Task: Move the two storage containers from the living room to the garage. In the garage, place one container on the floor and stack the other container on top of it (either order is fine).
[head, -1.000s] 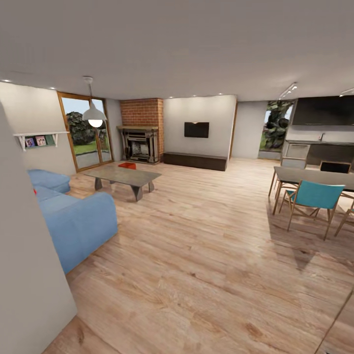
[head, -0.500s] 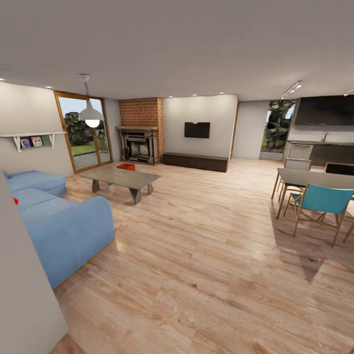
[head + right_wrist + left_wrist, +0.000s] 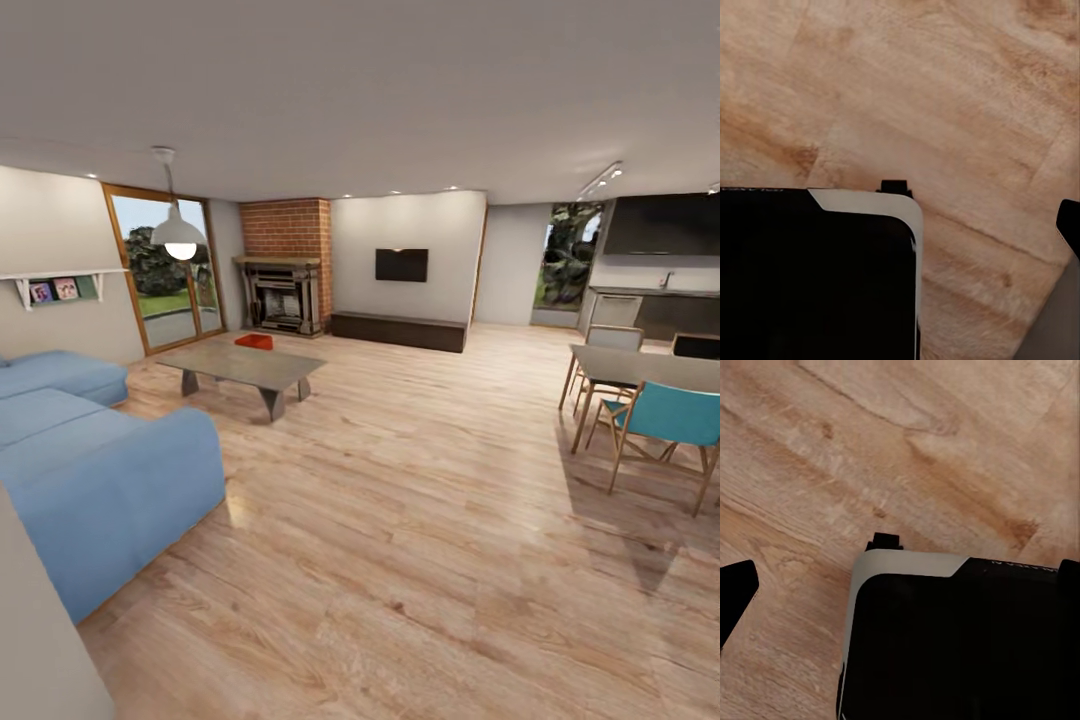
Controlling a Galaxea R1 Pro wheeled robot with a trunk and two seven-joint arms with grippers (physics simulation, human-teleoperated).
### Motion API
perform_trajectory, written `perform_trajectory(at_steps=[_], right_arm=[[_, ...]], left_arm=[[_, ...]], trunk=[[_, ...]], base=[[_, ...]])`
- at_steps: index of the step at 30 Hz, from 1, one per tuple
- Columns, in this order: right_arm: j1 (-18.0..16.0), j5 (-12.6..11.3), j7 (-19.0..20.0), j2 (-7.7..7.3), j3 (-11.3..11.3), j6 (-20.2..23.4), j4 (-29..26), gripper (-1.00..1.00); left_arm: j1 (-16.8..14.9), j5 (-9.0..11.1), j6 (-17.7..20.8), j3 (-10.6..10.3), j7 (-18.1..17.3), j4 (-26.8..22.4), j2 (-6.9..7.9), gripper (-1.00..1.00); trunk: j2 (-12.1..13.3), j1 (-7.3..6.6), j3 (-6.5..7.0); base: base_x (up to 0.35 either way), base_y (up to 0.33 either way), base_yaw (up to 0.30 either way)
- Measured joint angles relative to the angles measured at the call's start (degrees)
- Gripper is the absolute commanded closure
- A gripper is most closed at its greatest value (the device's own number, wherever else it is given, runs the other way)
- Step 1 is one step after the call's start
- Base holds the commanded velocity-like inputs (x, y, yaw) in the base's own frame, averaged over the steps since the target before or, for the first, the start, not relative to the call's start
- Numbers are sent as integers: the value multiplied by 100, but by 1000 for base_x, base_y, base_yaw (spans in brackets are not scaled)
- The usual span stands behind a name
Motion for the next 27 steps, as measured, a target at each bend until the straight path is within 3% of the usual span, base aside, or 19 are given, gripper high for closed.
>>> perform_trajectory(at_steps=[15, 27], right_arm=[[1, 0, 0, 3, -8, 2, 0, -100], [0, 0, 0, 3, 0, 21, 0, -100]], left_arm=[[1, 0, 0, 0, 0, 0, 0, -100], [0, 0, 0, 0, 0, 0, 0, -100]], trunk=[[0, 0, 0], [0, 0, 0]], base=[[323, 0, -224], [323, 0, -9]])
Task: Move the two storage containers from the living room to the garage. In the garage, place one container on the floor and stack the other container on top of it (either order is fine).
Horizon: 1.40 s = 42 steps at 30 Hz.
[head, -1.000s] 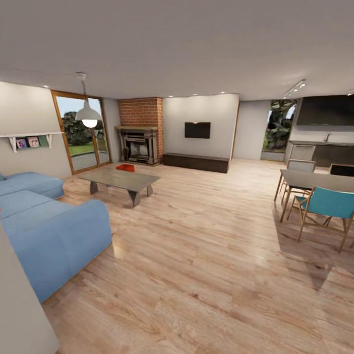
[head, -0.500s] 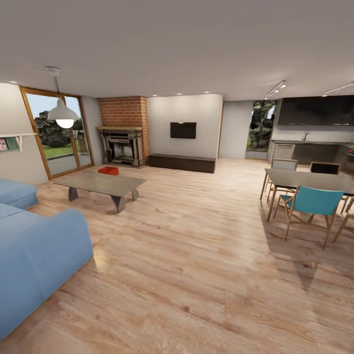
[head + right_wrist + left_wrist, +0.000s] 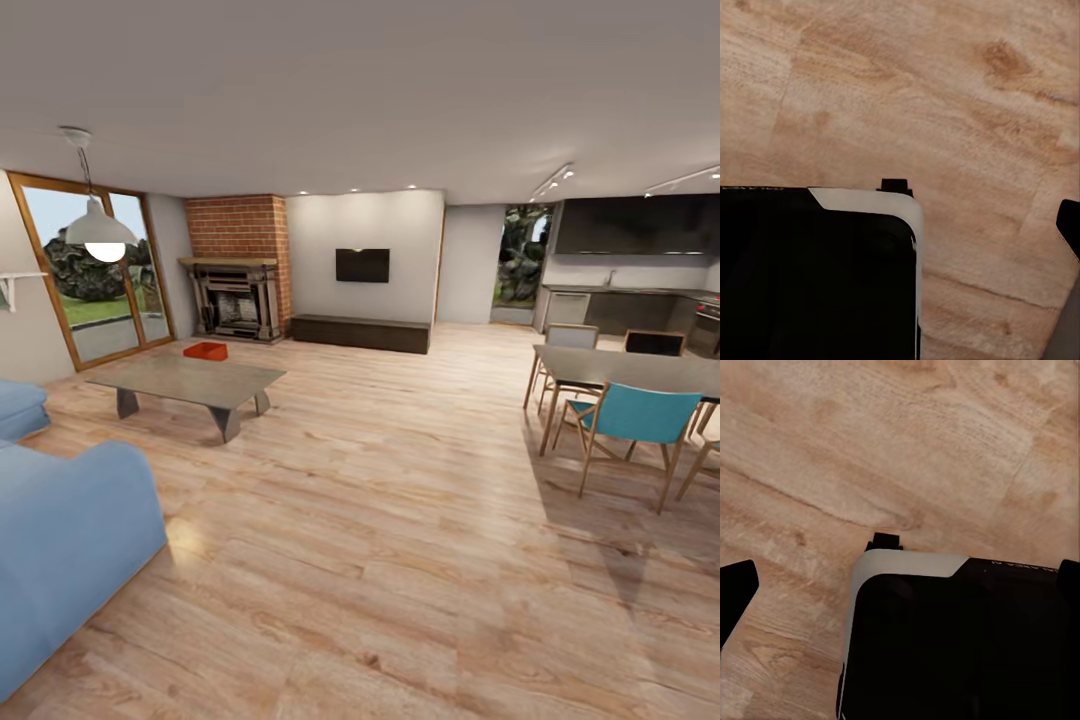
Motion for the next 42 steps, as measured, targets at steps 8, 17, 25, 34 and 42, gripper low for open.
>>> perform_trajectory(at_steps=[8, 17, 25, 34, 42], right_arm=[[0, 1, 0, 0, 0, 0, 0, -100], [2, 0, 0, 0, 7, 8, 0, -100], [0, 0, 0, 0, 6, 9, 0, -100], [0, 0, 0, 0, 5, 1, 0, -100], [1, 0, 0, 0, 3, 0, 0, -100]], left_arm=[[1, 0, 0, 0, 0, 0, 0, -100], [2, -5, 0, 0, 0, 0, 0, -100], [2, -8, 0, 0, 0, 0, 0, -100], [2, -3, 0, 0, 0, 0, 0, -100], [0, 0, 0, 0, 0, 0, 0, -100]], trunk=[[0, 0, 0], [0, 0, 0], [0, 0, 0], [0, 0, 0], [0, 0, 0]], base=[[323, 0, 0], [323, 0, 0], [323, 0, 0], [323, 0, 0], [323, 0, 0]])
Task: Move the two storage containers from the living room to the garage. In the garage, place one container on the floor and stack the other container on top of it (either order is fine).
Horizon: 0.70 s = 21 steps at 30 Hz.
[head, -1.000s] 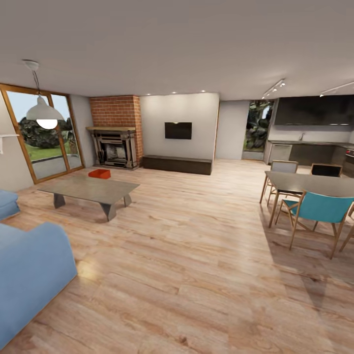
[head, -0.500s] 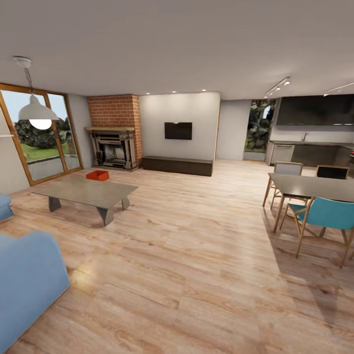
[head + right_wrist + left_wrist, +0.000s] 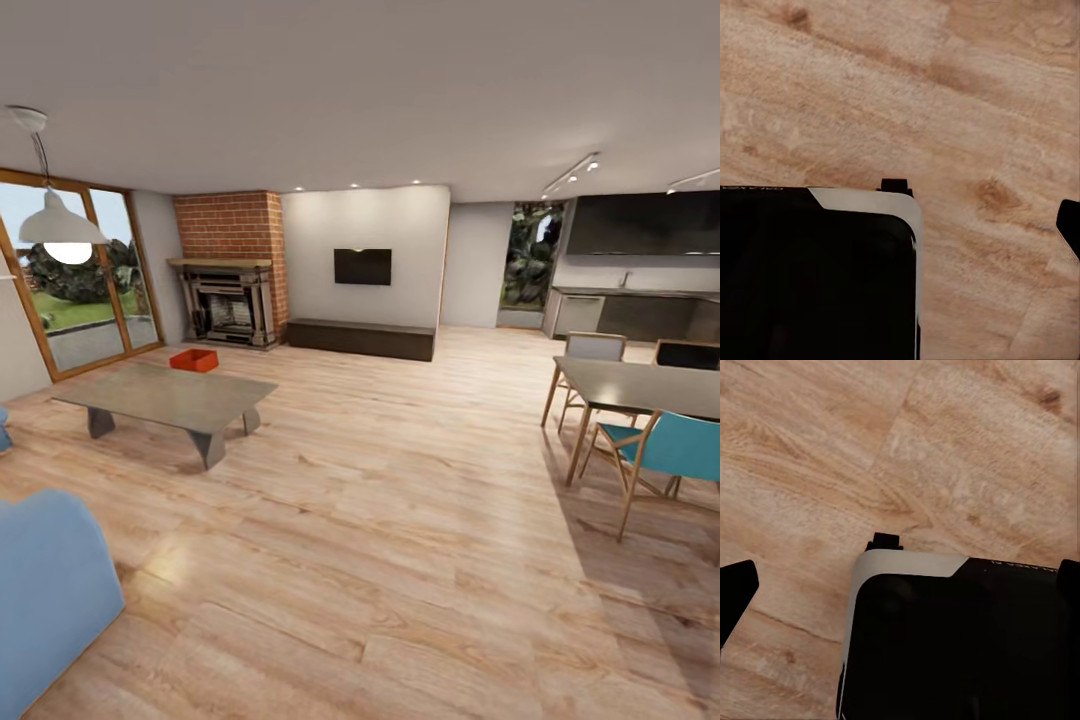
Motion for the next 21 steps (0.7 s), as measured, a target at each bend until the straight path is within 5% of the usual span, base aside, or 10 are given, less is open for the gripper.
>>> perform_trajectory(at_steps=[21], right_arm=[[1, 1, 0, 0, 6, 0, 0, -100]], left_arm=[[1, 0, 7, 0, 0, 0, 0, -100]], trunk=[[0, 0, 0]], base=[[323, 0, 0]])
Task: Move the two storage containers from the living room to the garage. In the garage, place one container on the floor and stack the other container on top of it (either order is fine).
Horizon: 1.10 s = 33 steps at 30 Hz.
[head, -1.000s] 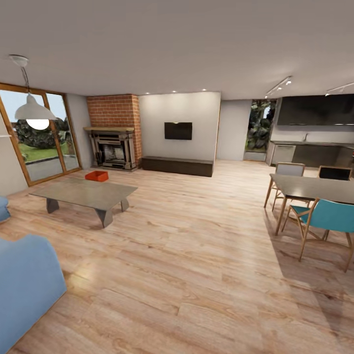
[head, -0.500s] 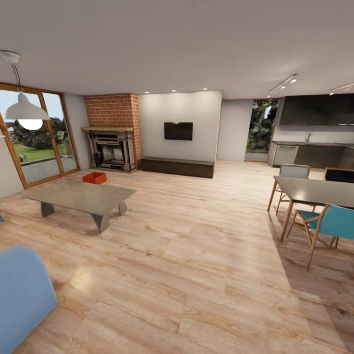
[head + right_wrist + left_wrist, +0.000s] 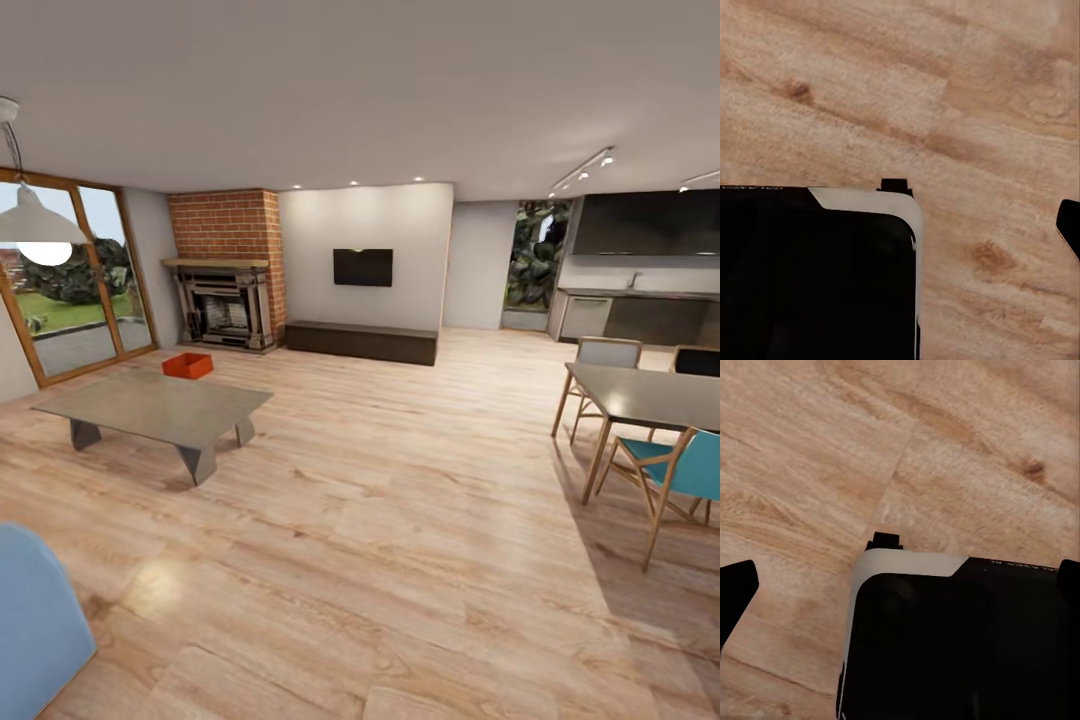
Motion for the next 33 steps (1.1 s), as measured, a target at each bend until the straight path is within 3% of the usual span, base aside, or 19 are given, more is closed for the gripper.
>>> perform_trajectory(at_steps=[33], right_arm=[[-3, -1, 0, 0, -4, -9, 0, -100]], left_arm=[[-1, -1, -7, 0, 0, 0, 0, -100]], trunk=[[0, 0, 0]], base=[[302, -118, 0]])
